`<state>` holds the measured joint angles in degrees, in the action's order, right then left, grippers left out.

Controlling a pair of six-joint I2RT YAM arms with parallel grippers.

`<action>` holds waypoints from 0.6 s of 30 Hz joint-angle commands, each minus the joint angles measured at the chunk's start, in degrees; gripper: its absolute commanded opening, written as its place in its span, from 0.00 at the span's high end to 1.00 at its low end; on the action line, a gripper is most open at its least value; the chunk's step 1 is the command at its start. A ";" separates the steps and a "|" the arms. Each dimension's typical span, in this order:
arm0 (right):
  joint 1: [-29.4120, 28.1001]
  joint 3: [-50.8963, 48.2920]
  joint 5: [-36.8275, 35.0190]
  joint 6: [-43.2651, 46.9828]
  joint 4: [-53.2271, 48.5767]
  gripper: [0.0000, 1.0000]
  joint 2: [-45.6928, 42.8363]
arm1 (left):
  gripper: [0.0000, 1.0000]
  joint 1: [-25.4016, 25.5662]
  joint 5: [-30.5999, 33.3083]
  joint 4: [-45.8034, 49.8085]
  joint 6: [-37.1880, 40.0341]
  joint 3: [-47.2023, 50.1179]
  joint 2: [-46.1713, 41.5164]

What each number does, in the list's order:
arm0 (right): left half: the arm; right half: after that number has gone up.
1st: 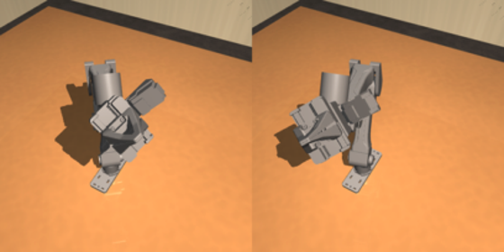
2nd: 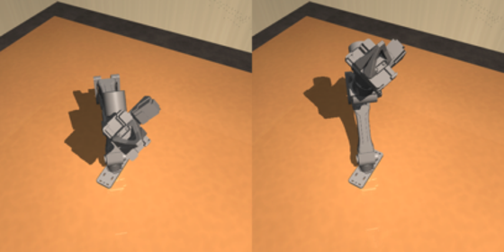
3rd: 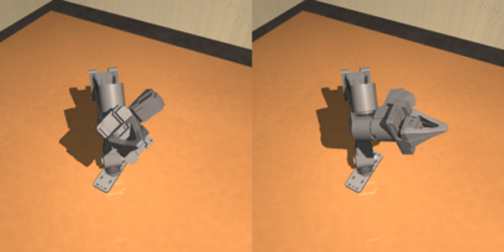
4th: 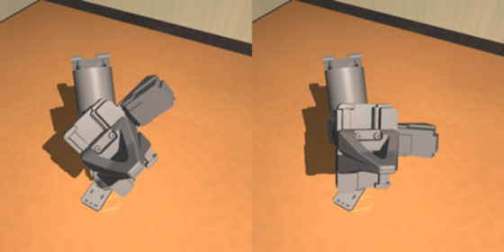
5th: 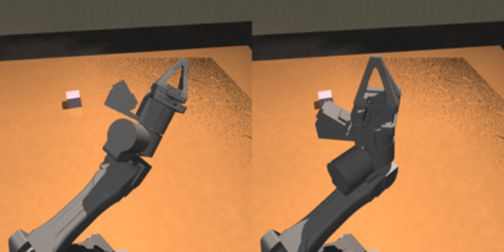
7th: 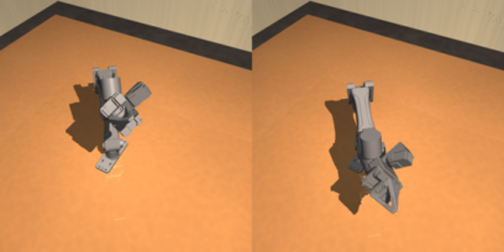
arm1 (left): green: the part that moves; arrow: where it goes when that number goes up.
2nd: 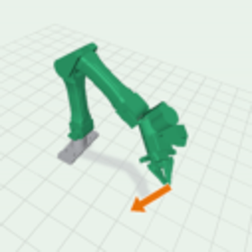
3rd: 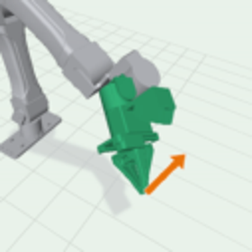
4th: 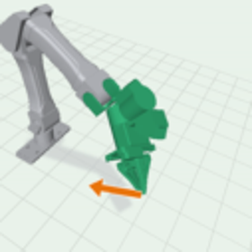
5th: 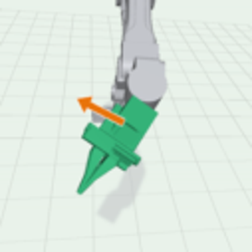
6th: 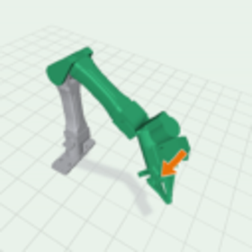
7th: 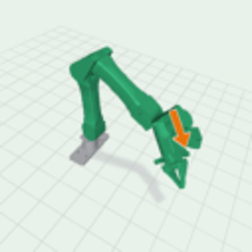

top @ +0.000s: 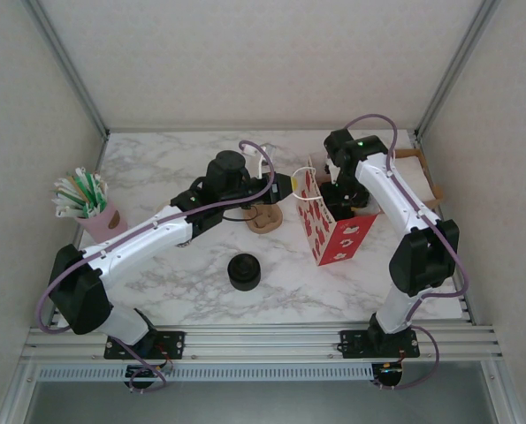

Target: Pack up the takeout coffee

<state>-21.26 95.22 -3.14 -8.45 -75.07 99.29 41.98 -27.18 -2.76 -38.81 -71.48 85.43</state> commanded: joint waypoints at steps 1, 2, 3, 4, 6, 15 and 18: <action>0.35 -1.09 0.03 0.36 0.54 0.34 0.67 | 0.98 0.65 0.81 -0.04 0.83 -0.63 -1.36; 0.34 -1.07 0.14 0.40 0.62 0.34 0.74 | 0.98 0.65 0.81 0.02 0.76 -0.65 -1.34; 0.41 -1.09 0.14 0.41 0.62 0.33 0.73 | 0.98 0.65 0.78 -0.02 0.75 -0.67 -1.29; 0.35 -1.09 0.08 0.37 0.73 0.33 0.66 | 0.98 0.62 0.74 -0.02 0.75 -0.74 -1.25; 0.38 -1.09 0.10 0.38 0.80 0.33 0.64 | 0.98 0.63 0.80 -0.04 0.84 -0.76 -1.24; 0.37 -0.98 -0.29 0.45 0.99 0.34 -0.58 | 0.98 0.64 0.81 0.01 0.84 -0.94 -1.05; 0.35 -1.09 -0.24 0.45 1.06 0.34 -0.43 | 0.98 0.60 0.70 0.03 0.75 -0.93 -0.95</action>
<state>-21.23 95.11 -3.16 -8.45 -74.74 99.26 41.98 -27.18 -2.79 -38.81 -71.48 85.43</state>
